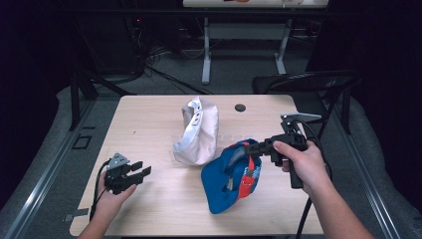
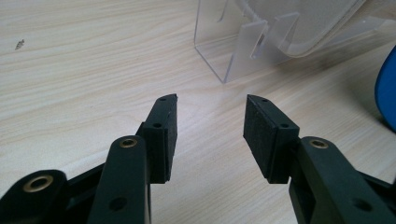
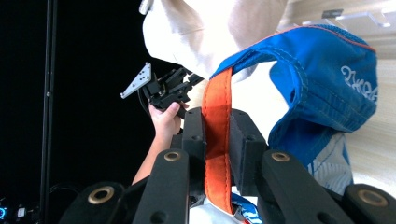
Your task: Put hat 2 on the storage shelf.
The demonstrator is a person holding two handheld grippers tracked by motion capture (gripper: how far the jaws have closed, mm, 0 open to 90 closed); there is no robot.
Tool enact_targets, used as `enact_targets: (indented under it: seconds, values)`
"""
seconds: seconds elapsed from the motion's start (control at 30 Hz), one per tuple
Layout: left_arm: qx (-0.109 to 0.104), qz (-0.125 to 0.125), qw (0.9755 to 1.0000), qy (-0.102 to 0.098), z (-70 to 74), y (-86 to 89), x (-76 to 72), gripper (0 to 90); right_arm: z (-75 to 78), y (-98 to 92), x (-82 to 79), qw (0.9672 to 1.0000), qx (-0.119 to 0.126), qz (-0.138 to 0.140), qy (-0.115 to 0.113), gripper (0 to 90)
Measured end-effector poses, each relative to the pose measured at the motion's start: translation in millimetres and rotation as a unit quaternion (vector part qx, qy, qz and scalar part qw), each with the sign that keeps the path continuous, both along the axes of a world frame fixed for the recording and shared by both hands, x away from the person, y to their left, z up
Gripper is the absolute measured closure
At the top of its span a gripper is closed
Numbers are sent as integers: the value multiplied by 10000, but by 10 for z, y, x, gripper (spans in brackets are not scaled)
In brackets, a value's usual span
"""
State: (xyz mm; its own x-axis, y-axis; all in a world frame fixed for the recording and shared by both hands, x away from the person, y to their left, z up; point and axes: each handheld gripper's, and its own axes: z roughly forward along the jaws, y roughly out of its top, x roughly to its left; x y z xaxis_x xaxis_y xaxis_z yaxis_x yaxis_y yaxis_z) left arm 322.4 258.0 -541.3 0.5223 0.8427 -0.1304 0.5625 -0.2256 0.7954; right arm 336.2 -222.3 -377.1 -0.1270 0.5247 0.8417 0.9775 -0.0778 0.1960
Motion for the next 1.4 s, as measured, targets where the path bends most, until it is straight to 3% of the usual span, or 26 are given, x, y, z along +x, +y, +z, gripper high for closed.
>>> enact_targets:
  seconds: [0.17, 0.43, 0.67, 1.03, 1.13, 1.4]
  values:
    - [-48, 13, 10000, -4, 1, 4, -2, 549, 120, 45, 0, 10000, 41, 3, -53, 782]
    - [-136, 54, 9999, -27, 3, 1, -6, 518, 352, -45, -10, 9994, -147, -201, -219, 782]
    - [35, 61, 10000, -53, -10, 12, 7, 491, 539, -160, 17, 9983, -249, -436, -280, 782]
    - [223, 27, 9997, -72, -25, -15, 7, 482, 914, -217, 181, 9957, -373, -740, -425, 782]
    - [194, 52, 9998, -83, -25, -1, 7, 482, 976, -233, 254, 9943, -393, -880, -465, 782]
    - [116, 54, 9999, -35, -25, 19, 10, 482, 1119, -235, 390, 9929, -443, -947, -563, 782]
